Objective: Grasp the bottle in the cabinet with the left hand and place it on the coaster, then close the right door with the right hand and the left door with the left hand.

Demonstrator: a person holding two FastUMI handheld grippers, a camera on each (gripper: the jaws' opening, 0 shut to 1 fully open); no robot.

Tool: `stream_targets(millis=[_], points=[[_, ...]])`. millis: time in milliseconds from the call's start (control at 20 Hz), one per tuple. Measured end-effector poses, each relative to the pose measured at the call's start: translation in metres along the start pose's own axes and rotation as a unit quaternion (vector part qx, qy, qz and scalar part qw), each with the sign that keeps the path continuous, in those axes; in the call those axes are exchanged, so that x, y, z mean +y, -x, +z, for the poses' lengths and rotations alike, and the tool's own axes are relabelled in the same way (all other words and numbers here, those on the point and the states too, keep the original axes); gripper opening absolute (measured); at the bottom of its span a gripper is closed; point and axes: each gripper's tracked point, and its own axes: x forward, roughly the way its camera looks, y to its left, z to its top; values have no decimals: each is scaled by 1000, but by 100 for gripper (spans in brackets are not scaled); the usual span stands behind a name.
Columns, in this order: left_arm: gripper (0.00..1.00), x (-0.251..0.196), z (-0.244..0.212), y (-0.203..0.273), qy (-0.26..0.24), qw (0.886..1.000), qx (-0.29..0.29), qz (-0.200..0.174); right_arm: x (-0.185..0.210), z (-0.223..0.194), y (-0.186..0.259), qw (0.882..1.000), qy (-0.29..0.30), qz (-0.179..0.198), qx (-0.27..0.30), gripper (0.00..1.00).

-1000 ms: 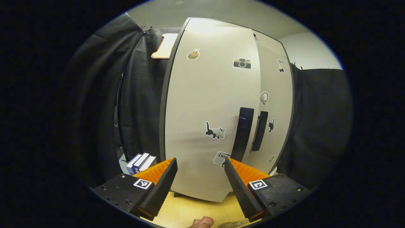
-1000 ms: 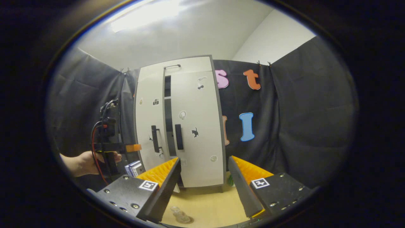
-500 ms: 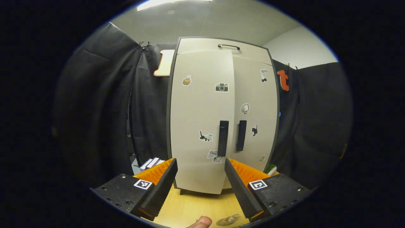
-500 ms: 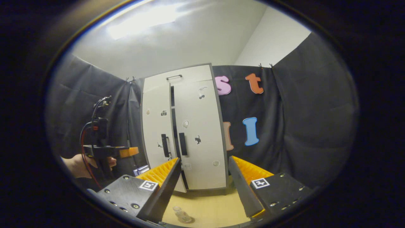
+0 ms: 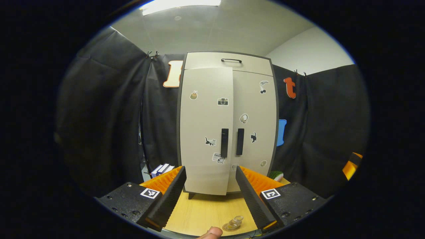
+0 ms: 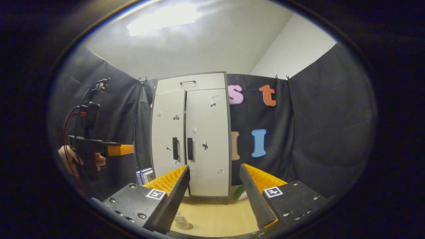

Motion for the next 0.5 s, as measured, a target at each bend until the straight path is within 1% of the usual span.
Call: stream_targets(millis=[100, 200, 250, 300, 350, 400, 450, 500], points=[[95, -2, -2, -2, -1, 1000, 4, -9, 3, 3, 1, 1000, -10, 0, -1, 87], [95, -4, -2, -5, 12, 1000, 7, -25, 1, 5, -1, 1000, -11, -6, -2, 87], [95, 0, -7, -5, 17, 999, 16, -25, 0, 4, -2, 1000, -13, -10, 2, 92], [91, 0, -9, -6, 20, 999, 23, -29, 1, 2, -4, 1000, -16, -10, 4, 87], [95, 3, -8, -6, 21, 999, 21, -27, 0, 2, -7, 1000, -15, -11, 5, 87], [95, 7, -8, -7, 21, 999, 17, -25, -1, 1, -9, 1000, -11, -13, 6, 92], [95, 9, -9, -10, 19, 999, 14, -26, -2, -1, -10, 1000, -5, -13, 5, 92], [91, 11, -14, -12, 18, 999, 21, -21, -4, -5, -12, 1000, -1, -16, 11, 92]])
